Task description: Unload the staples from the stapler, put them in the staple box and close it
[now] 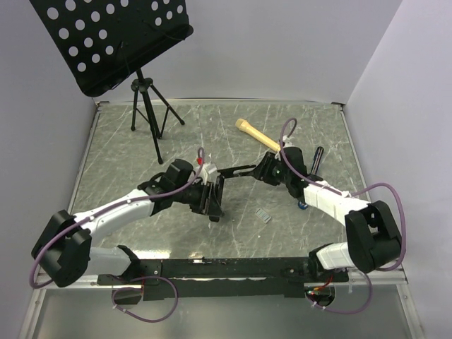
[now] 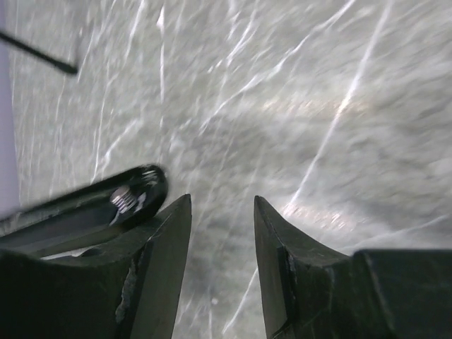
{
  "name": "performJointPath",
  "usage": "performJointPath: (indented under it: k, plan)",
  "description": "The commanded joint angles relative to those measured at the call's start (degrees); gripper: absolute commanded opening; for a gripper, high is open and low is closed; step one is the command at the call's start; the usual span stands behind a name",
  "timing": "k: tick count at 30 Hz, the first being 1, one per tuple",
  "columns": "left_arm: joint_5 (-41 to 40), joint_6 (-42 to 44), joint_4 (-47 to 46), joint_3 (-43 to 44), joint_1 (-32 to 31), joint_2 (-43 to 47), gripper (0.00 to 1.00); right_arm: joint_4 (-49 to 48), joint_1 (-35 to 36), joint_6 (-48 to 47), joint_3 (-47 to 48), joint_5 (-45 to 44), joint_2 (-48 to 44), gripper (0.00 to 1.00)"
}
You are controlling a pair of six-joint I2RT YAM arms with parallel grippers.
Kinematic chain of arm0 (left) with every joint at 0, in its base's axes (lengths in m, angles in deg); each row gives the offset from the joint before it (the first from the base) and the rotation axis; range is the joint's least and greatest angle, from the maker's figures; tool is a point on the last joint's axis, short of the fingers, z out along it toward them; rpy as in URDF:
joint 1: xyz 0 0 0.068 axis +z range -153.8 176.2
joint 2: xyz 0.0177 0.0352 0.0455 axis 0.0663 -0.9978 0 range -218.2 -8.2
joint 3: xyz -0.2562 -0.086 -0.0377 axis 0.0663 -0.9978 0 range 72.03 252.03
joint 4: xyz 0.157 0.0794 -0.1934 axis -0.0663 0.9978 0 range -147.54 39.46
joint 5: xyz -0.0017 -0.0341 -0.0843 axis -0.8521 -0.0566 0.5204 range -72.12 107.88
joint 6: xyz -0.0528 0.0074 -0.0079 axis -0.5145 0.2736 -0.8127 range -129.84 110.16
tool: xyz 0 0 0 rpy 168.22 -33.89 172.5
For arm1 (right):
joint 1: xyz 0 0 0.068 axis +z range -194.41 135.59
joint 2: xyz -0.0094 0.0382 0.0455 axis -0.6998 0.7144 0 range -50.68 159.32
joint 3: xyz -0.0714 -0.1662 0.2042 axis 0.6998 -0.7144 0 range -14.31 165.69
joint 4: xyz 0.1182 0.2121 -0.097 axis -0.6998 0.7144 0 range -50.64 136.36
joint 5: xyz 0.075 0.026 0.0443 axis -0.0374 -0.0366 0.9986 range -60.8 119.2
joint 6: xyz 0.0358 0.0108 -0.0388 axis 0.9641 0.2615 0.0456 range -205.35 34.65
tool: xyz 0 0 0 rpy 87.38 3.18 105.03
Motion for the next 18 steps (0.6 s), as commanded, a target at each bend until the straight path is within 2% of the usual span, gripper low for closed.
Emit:
performJointPath:
  k: [1,7,18]
  plan:
    - [5.02,6.81,1.38,4.69,-2.35,-2.10,0.01,-8.23,-0.42,0.59,3.66,5.59,1.15,0.49]
    - [3.87,8.65,2.51,7.41,-3.49,-6.59,0.01,-13.59,-0.25,2.87,1.99,8.49,1.06,0.49]
    - [-0.34,13.14,10.16,12.78,-5.60,-12.04,0.01,-12.28,-0.33,0.59,6.65,10.60,2.02,0.51]
